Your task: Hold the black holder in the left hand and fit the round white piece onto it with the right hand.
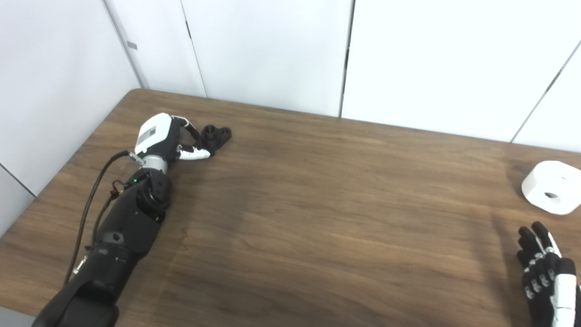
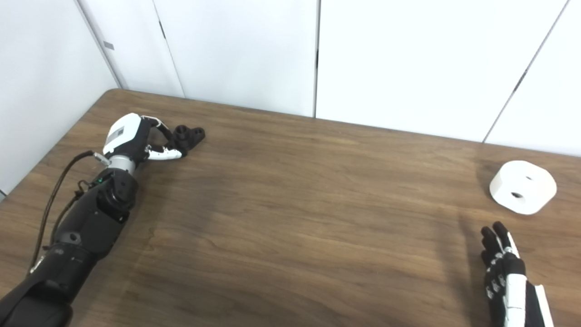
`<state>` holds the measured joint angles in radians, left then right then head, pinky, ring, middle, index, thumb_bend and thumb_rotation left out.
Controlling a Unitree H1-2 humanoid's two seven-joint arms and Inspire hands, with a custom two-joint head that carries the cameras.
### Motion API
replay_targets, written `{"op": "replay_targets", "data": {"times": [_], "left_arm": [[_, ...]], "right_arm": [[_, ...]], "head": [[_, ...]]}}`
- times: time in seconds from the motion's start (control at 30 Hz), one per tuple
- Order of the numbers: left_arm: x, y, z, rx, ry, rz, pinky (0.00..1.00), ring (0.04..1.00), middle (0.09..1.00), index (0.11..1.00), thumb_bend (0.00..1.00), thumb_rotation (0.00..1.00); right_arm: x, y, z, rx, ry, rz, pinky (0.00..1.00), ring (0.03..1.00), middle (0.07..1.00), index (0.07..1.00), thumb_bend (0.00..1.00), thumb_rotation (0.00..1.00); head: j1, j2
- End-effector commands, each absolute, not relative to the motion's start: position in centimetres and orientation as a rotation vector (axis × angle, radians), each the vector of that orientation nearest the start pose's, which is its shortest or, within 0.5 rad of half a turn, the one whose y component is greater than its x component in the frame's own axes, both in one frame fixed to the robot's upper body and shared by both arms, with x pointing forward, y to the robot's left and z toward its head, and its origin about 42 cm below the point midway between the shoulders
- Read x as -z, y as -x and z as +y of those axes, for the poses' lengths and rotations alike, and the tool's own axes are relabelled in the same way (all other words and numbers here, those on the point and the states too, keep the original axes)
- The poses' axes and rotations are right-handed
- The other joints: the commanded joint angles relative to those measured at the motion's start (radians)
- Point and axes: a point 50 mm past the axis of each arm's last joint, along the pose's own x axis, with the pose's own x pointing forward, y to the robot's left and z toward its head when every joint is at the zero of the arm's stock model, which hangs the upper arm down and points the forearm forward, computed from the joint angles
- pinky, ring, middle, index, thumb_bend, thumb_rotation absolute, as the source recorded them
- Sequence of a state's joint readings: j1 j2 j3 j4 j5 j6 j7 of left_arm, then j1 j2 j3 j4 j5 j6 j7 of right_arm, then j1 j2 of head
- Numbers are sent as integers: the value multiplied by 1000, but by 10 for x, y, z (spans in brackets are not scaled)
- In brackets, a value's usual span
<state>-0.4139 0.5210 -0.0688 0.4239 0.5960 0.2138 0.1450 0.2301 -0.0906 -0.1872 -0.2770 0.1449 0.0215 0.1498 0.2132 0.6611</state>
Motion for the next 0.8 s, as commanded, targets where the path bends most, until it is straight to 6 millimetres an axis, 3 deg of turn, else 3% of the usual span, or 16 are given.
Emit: {"op": "replay_targets", "data": {"times": [0.0,0.5,0.63,0.77], "left_arm": [[-205,-423,410,-350,-1220,16,943,889,796,486,519,44],[-204,-420,404,-310,-1175,19,858,913,813,487,515,39],[-206,-415,397,-277,-1119,7,826,906,804,487,515,42],[-210,-407,382,-191,-1091,-10,820,909,817,487,514,42]], "right_arm": [[-113,-149,-290,94,-11,-5,1000,973,939,960,548,1000],[-112,-151,-291,103,-5,-16,1000,964,930,949,582,1000],[-112,-152,-290,107,-5,-15,1000,955,921,941,597,991],[-112,-153,-289,102,-9,-19,1000,955,927,950,550,1000]], "head": [[0,1],[-11,4],[-15,8],[-19,7]]}}
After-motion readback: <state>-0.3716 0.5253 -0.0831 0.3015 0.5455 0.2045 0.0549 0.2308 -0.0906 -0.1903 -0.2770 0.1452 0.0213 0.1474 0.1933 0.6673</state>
